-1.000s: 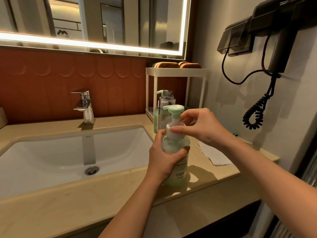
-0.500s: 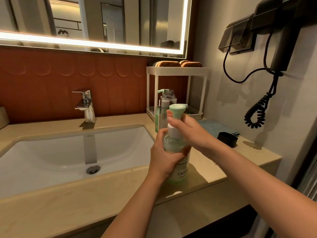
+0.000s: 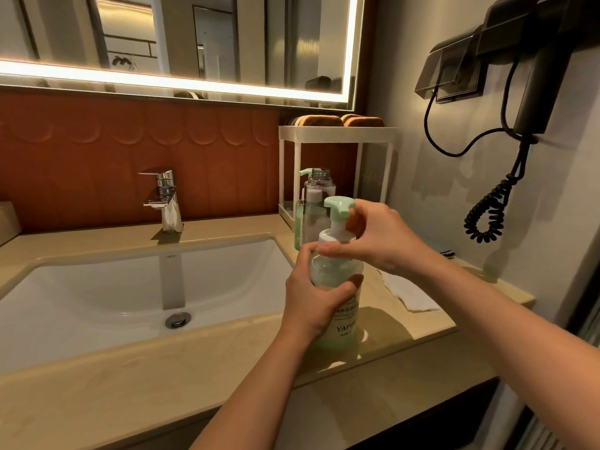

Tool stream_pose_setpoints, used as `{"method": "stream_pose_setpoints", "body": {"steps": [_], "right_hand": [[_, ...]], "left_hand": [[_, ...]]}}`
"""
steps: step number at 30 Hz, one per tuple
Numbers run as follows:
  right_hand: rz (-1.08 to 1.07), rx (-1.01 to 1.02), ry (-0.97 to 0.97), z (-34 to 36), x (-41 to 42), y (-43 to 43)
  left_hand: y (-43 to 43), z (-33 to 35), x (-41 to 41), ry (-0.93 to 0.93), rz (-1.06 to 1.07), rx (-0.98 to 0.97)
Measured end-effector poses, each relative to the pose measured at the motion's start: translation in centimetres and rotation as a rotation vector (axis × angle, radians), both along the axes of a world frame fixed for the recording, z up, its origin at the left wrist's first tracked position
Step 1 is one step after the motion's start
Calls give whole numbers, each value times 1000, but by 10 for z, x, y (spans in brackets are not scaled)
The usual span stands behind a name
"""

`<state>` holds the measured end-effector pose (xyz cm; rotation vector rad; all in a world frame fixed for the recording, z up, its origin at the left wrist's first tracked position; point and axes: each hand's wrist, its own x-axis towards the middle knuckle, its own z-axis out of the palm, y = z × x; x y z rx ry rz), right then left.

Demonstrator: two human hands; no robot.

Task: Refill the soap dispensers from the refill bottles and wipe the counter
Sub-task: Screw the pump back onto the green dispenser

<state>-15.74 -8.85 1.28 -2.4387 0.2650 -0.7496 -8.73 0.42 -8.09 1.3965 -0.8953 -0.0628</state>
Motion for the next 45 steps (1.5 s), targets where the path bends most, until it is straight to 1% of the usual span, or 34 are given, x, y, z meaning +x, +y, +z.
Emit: {"method": "stream_pose_setpoints", "body": {"steps": [4,6,8,10,12,14,16,19,21,24,26,27,28,31,32,34,36,38,40,43,45], "right_hand": [[28,113,123,-7,20,10],[45,199,92,-12,24,12],[119,354,63,-14,20,14],[217,463,82,-13,11,12],[259,515,128,-15,3,5],[280,496,154,-19,-5,-1],[281,411,142,-19,-11,-3],[243,277,32,-10,-15,-4],[170,218,-26,-4,-12,-2],[-22,8,-64,-2,-1,3],[-91,-42,-64,-5,8,5],[-105,-21,-47,-8,11,5],[-95,43,-22,-11,14,6],[46,380,-20,-19,19,12],[85,437,-45,-20,19,15],[138,466,-71,-21,17,18],[200,525,-36,-21,10,18],[246,538,49,-23,0,12],[266,472,100,-26,-12,8],[217,231,6,-25,-16,0],[163,227,-63,-17,-15,-4]], "left_hand": [[-2,0,2,64,-9,15],[-3,-1,3,59,-15,23],[-2,-2,4,25,-17,28],[-2,-2,2,5,0,26],[-1,-1,1,5,0,16],[-1,0,-1,0,-5,17],[-1,1,-1,1,-11,17],[-1,0,1,1,-25,13],[-1,0,2,-1,-27,19],[-1,-1,2,3,-23,23],[-1,-1,1,10,-19,21],[-2,-1,1,13,-17,23],[-2,-2,2,17,-19,22],[-3,-2,4,17,-23,33],[-4,-3,5,14,-24,37],[-3,-4,5,-3,-20,33],[-4,-4,5,-15,-13,18],[-3,-3,5,-19,-7,3],[-4,-3,5,-18,-13,-7],[-3,-3,3,-1,-16,-22],[-3,-3,3,5,-31,-16]]}}
